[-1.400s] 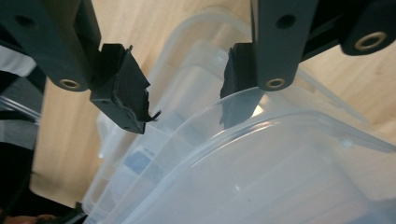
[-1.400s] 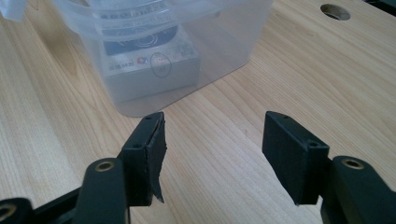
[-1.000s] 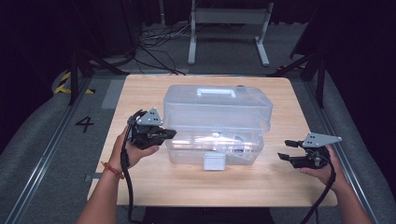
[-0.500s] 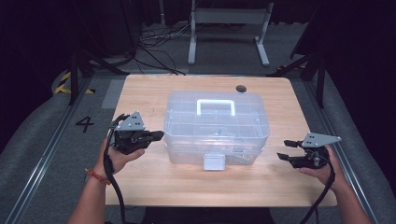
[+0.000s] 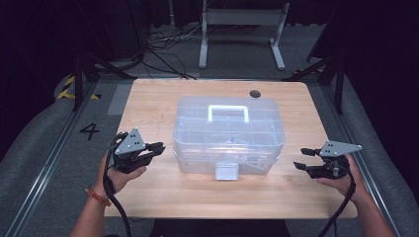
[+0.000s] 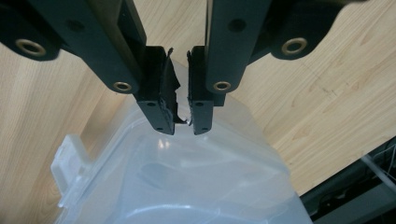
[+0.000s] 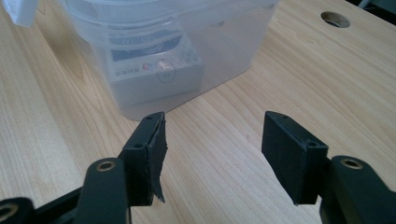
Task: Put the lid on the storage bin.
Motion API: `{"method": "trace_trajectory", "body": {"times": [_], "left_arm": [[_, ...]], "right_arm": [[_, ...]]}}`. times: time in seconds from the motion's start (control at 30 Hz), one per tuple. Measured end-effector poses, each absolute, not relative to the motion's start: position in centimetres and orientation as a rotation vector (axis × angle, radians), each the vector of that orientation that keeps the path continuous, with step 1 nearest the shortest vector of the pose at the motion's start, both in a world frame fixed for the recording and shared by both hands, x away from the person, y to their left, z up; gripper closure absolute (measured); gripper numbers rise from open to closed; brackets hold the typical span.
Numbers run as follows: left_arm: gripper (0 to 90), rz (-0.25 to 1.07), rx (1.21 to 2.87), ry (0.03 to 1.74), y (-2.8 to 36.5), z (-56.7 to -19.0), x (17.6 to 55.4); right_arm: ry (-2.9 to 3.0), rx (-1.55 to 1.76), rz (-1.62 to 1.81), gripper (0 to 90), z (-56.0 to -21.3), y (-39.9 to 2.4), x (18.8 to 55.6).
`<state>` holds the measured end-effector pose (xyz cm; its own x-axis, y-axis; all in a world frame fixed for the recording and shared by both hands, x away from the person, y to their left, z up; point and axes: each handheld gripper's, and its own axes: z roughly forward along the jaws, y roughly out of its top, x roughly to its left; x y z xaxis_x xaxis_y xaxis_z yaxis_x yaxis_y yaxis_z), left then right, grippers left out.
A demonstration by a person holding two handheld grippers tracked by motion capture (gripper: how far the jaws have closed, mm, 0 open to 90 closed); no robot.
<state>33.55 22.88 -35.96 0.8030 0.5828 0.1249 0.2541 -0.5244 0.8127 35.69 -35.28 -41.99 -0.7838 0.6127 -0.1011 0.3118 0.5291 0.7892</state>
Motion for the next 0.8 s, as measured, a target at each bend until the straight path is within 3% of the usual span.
{"method": "trace_trajectory", "body": {"times": [0.47, 0.8], "left_arm": [[65.5, 0.568, 2.269, 0.679, 24.7, -39.8, 32.5], [48.7, 0.574, 2.305, 0.749, 25.7, -42.7, 32.2]], "right_arm": [[2.431, 0.75, 1.059, 40.8, -41.8, -35.8, 34.6], [2.418, 0.807, 1.042, 39.5, -43.3, -37.5, 33.9]]}}
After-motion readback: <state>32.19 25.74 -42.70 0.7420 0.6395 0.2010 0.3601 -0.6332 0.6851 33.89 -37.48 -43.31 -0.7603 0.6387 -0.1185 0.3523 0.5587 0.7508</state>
